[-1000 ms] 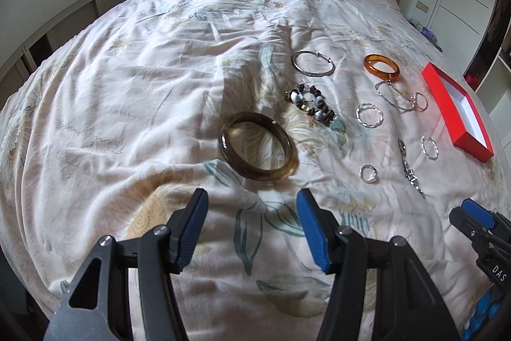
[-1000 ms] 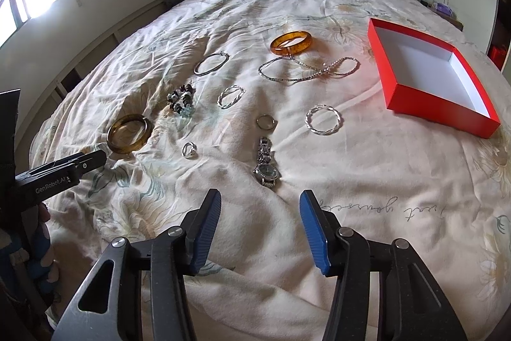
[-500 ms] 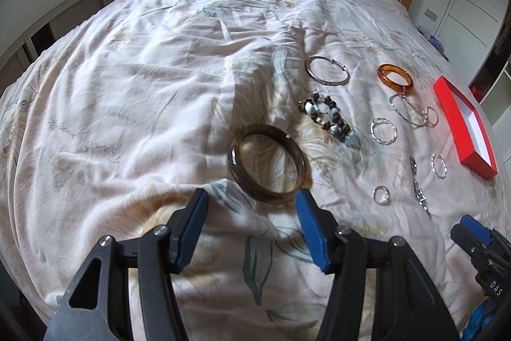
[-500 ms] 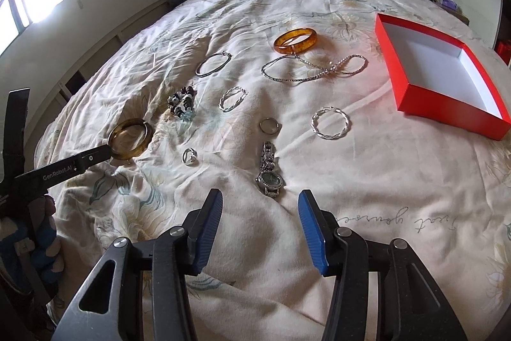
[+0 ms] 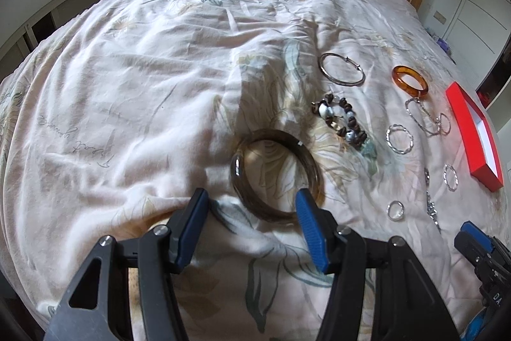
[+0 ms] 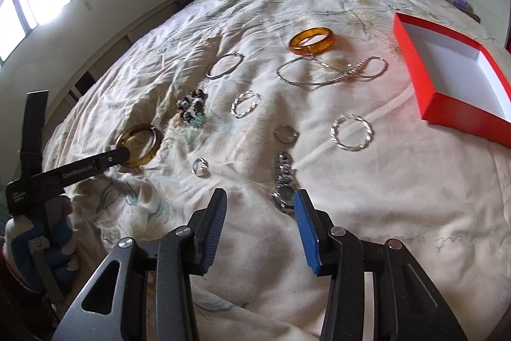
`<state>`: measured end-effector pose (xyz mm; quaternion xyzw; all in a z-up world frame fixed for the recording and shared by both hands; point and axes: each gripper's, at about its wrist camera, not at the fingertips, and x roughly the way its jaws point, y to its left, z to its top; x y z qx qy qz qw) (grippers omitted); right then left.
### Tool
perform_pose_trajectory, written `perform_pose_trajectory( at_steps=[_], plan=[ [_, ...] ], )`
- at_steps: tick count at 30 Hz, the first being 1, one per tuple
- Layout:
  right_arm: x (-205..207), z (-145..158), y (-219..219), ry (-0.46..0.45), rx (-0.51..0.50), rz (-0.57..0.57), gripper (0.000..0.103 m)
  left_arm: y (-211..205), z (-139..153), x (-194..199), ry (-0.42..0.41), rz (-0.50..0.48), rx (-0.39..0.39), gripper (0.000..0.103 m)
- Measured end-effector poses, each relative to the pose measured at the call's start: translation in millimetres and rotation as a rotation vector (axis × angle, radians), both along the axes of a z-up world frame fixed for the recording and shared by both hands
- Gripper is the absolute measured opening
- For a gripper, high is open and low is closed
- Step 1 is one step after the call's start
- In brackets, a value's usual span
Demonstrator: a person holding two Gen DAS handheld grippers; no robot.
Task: Organize jewelry
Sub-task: 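Move left tool toward the dark brown bangle while right tool approaches a small silver ring, then close left tool on the brown bangle while right tool grasps the silver ring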
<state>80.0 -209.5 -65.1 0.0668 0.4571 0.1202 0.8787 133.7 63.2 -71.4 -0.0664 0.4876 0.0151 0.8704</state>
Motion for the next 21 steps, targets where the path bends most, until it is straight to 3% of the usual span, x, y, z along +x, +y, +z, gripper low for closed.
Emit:
perform_pose_trajectory(
  at_steps=[11,21],
  plan=[
    [20.3,-11.6,30.1,0.019,0.04,0.087,0.039,6.3,-17.0,15.1,0.035,0.018,-0.007,0.053],
    [39.7,-29.7,58.9,0.046,0.052,0.159,0.039,17.4,-31.5,22.0,0.068,0.05,-0.014,0.036]
  ],
)
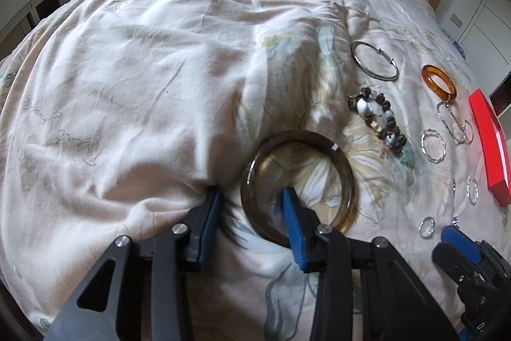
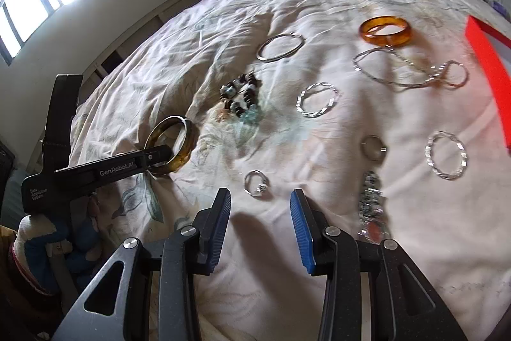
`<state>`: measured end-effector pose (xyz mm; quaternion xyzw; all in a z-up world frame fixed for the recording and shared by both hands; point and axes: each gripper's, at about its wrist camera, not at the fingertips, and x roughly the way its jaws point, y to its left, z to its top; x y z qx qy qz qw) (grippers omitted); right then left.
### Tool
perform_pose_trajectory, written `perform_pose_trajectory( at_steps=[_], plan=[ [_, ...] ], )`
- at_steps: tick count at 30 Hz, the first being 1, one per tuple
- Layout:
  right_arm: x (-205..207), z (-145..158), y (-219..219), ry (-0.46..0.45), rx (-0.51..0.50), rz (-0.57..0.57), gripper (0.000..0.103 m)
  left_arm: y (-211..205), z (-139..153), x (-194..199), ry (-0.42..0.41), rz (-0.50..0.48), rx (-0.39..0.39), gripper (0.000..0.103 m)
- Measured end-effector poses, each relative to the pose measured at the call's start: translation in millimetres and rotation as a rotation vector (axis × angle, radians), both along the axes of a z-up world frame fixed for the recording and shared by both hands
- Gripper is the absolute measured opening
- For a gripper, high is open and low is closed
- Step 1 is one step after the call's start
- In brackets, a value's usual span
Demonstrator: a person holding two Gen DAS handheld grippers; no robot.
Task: Organize jewelry
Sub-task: 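Close left tool on the brown bangle while right tool grasps the silver ring, then carry bangle and ring into the red box and open both tools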
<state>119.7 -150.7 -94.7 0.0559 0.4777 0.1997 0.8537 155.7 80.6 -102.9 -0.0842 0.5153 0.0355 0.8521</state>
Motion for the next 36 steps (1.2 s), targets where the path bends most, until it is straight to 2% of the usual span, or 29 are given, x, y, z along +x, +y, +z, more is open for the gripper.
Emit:
perform_pose_trajectory(
  at_steps=[3,5,10,17,21,27,33,36],
  plan=[
    [3.0,-2.9,6.0,0.003,-0.002,0.016,0.035,-0.2,-0.9,-0.2,-0.003,0.0,0.007,0.033],
    [7.0,-6.7,10.4,0.009,-0.01,0.023,0.028,-1.3,-1.1,-0.1,-0.005,-0.001,0.012,0.033],
    [12.7,-15.6,14.0,0.028,-0.039,0.022,0.019,-1.6,-0.2,-0.2,-0.011,-0.003,0.015,0.028],
    [9.8,-9.5,13.0,0.017,-0.047,0.031,0.018,-5.0,15.2,-8.7,-0.044,-0.017,0.01,0.014],
    [0.7,6.1,11.2,-0.017,-0.037,0.028,0.018,-8.2,31.3,-16.5,-0.068,-0.019,0.016,0.011],
    [-16.7,38.6,-2.8,-0.08,-0.021,-0.004,0.018,-13.9,58.1,-32.9,-0.109,-0.037,0.045,0.01],
    [-38.8,63.6,-29.6,-0.131,-0.007,-0.05,0.018,-23.1,84.7,-47.2,-0.147,-0.049,0.07,0.009],
    [-52.3,72.2,-48.8,-0.148,0.003,-0.084,0.018,-37.8,99.0,-55.4,-0.173,-0.086,0.078,0.009]
  ],
)
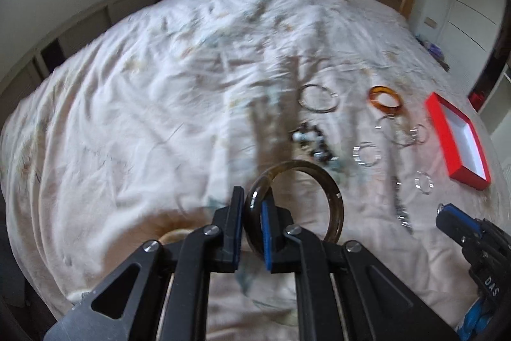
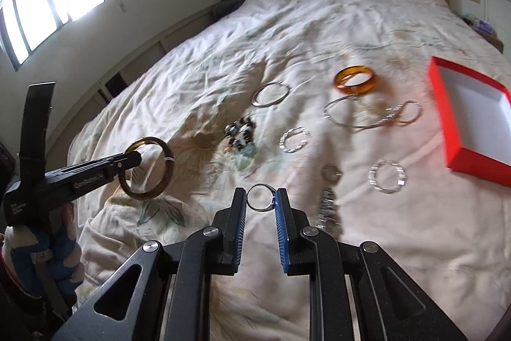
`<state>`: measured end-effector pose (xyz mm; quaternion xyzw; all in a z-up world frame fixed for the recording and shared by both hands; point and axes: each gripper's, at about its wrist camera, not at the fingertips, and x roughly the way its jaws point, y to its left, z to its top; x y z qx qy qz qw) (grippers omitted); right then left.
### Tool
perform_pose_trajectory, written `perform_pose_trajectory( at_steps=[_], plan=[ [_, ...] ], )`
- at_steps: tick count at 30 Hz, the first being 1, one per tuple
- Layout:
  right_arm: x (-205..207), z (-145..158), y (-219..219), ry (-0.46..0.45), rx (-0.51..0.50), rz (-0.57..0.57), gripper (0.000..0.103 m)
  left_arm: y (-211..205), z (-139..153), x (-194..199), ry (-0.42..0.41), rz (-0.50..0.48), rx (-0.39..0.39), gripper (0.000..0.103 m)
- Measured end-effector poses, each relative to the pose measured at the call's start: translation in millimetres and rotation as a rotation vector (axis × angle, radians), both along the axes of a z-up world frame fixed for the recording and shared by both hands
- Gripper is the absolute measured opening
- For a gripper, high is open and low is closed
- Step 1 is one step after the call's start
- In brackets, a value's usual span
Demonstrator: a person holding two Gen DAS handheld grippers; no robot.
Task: Organize jewelry
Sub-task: 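Carry bangle and ring into the red box and open both tools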
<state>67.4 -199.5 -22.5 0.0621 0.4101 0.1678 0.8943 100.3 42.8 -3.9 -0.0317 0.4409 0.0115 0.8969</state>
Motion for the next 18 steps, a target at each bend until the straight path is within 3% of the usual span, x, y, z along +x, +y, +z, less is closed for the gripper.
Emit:
perform_pose_trajectory(
  at_steps=[9,18],
  plan=[
    [-27.3,18.8,-76.7,-0.04,0.026,-0.137,0.018,-72.4,23.9,-10.0,0.007,-0.149,-0.029,0.009],
    [-0.4,28.5,-178.1,-0.062,-0.041,-0.281,0.018,-212.4,27.9,35.1,0.044,-0.385,-0.092,0.009]
  ],
)
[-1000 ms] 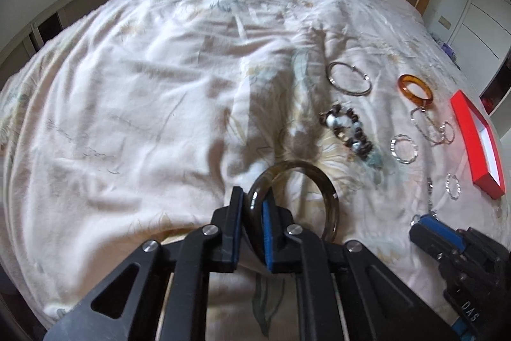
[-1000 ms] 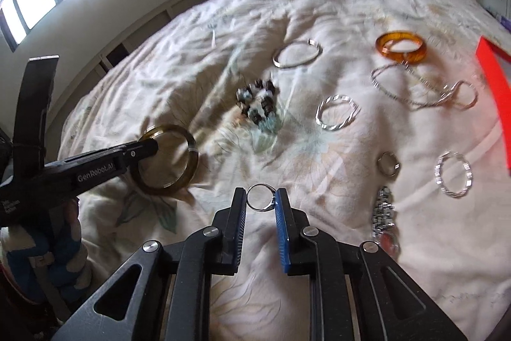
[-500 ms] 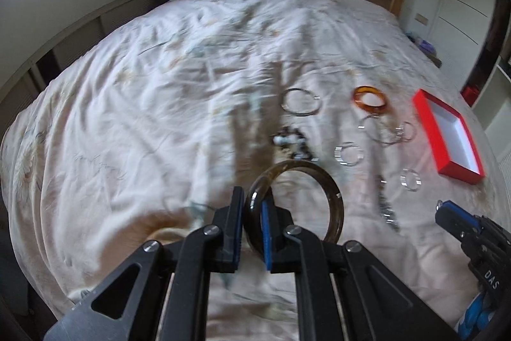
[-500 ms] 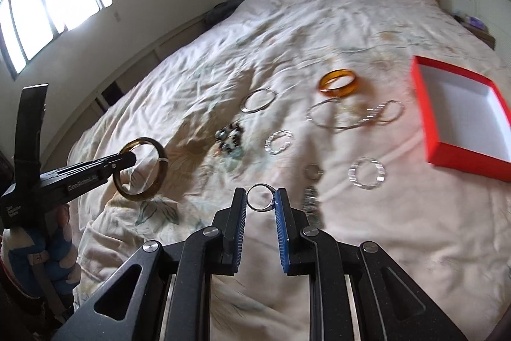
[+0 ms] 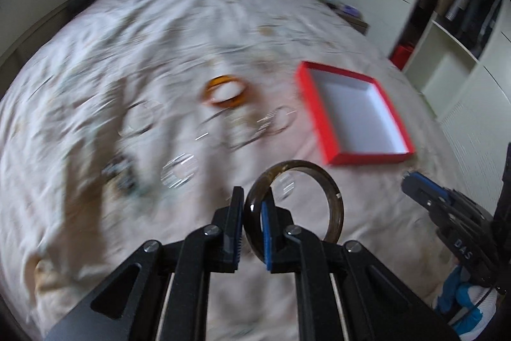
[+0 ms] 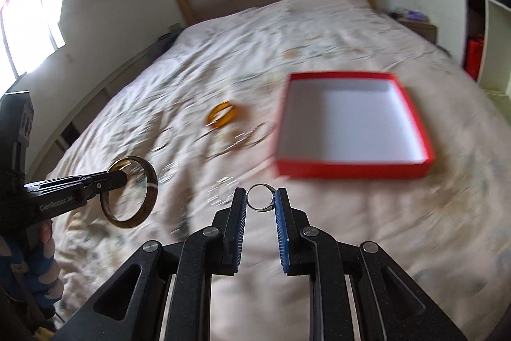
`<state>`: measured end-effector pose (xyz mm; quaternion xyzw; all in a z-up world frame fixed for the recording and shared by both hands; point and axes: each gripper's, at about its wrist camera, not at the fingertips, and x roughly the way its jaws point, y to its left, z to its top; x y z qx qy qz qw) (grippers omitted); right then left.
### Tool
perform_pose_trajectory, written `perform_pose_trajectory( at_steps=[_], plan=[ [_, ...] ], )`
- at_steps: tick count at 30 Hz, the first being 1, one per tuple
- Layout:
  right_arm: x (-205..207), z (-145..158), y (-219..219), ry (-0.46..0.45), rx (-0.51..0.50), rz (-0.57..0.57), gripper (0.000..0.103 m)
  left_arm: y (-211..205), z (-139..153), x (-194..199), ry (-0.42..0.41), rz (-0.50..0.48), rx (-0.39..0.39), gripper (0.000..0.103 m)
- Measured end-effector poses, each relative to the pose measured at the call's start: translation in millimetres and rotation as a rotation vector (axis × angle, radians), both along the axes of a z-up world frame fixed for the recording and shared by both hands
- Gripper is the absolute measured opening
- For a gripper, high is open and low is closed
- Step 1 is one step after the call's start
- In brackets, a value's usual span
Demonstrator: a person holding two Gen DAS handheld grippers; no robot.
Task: Organize jewelry
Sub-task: 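Carry bangle and ring into the red box and open both tools, then withdraw both tools from the red box back over the jewelry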
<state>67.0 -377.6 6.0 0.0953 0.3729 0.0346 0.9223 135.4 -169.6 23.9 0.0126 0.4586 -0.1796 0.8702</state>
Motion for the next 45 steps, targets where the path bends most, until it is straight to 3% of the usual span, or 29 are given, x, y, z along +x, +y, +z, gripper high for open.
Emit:
perform_pose_trajectory(
  at_steps=[7,13,17,24,27,31,34,38,42,45],
  plan=[
    [76.7,-8.7,-78.9,0.02,-0.032,-0.073,0.018,-106.2,-16.4,71.8,-0.007,-0.087,0.038,0.01],
    [149.1,-40.0,-119.1,0.082,-0.061,-0.092,0.018,-172.4,-60.4,143.5,0.046,-0.098,0.081,0.01],
    [176.0,-61.6,-134.2,0.126,-0.085,-0.095,0.018,-195.4,-85.7,170.1,0.085,-0.115,0.083,0.01],
    [196.5,-79.1,-137.8,0.18,-0.169,-0.048,0.018,-213.3,-94.8,179.6,0.052,-0.139,0.135,0.011],
    [194.9,-78.2,-134.7,0.185,-0.23,-0.047,0.026,-211.7,-93.5,178.7,0.049,-0.143,0.133,0.012],
    [183.6,-66.9,-134.3,0.183,-0.252,-0.062,0.039,-209.7,-85.7,174.3,0.04,-0.146,0.115,0.022],
    [163.7,-48.7,-134.3,0.166,-0.254,-0.083,0.04,-199.1,-68.8,164.5,0.034,-0.153,0.068,0.024],
    [121.7,-16.2,-128.5,0.138,-0.241,-0.11,0.04,-171.9,-32.1,132.4,0.012,-0.177,0.008,0.025],
    [73.7,18.8,-111.0,0.093,-0.204,-0.114,0.04,-131.9,10.1,93.5,-0.042,-0.189,0.049,0.025],
    [37.6,43.4,-90.1,0.057,-0.197,-0.089,0.04,-86.9,47.9,66.9,-0.091,-0.15,0.094,0.032]
  ],
)
